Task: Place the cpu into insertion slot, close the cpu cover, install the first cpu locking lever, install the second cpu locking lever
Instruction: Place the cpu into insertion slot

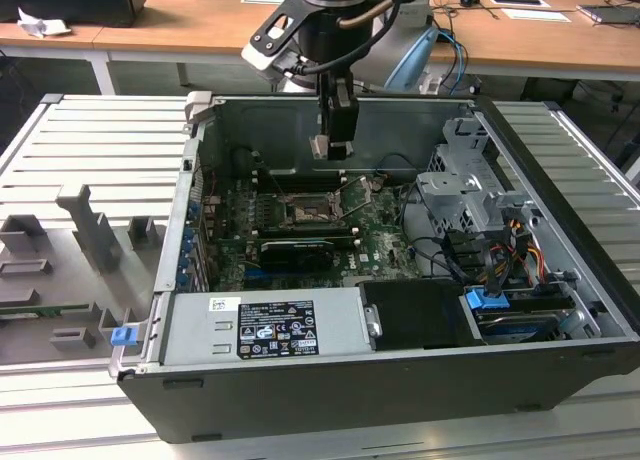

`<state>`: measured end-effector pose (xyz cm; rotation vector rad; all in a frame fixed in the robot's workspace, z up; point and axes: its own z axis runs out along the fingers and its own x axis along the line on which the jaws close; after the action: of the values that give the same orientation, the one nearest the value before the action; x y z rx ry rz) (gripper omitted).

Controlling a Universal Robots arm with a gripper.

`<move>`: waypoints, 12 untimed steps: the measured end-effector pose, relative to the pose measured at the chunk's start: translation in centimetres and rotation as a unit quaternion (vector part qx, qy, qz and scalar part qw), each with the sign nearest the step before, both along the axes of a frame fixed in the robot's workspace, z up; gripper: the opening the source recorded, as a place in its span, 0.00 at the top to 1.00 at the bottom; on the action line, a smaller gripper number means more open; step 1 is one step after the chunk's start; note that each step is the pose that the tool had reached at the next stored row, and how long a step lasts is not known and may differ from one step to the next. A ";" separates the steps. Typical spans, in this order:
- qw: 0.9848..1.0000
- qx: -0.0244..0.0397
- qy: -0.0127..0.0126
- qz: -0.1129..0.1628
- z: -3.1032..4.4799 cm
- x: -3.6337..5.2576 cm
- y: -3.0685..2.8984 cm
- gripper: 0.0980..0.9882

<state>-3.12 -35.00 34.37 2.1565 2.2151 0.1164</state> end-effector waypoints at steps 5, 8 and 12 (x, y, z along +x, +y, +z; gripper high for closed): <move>0.999 0.000 0.000 -0.032 -0.31 0.00 0.00 0.52; 0.999 0.000 0.000 -0.033 -0.81 -0.03 0.00 0.52; 0.999 0.000 0.000 -0.032 -1.60 -0.05 0.00 0.52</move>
<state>-3.17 -35.00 32.76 2.2244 2.1437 0.1138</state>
